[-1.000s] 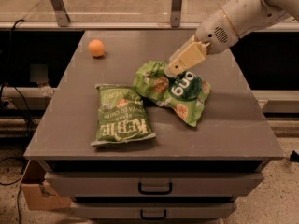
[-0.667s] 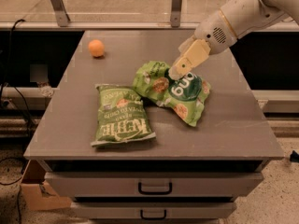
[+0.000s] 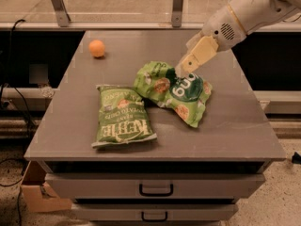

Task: Move green rice chip bag near green jalapeno chip bag

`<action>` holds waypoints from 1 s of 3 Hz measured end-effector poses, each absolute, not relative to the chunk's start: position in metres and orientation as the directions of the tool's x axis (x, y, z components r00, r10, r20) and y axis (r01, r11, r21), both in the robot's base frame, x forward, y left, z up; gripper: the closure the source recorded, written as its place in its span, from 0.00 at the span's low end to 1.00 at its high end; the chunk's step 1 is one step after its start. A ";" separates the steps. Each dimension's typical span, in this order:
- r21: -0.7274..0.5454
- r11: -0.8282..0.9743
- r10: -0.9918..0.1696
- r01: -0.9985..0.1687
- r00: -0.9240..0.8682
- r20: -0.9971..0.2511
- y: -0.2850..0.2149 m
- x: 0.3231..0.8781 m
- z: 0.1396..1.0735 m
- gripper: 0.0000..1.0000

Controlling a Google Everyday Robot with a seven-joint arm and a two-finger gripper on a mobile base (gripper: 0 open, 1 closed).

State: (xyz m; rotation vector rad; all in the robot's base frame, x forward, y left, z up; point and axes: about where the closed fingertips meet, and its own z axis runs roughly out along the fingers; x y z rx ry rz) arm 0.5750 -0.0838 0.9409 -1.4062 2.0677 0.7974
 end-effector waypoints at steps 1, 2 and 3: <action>0.082 0.380 -0.665 -0.921 -0.333 -0.668 -0.115 0.570 0.956 0.00; -0.061 0.475 -0.712 -0.878 -0.343 -0.612 -0.154 0.561 0.967 0.00; -0.175 0.544 -0.746 -0.820 -0.378 -0.548 -0.193 0.552 0.962 0.00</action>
Offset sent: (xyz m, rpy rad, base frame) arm -0.0292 -0.1322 0.0418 -0.4020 -0.3050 -0.3301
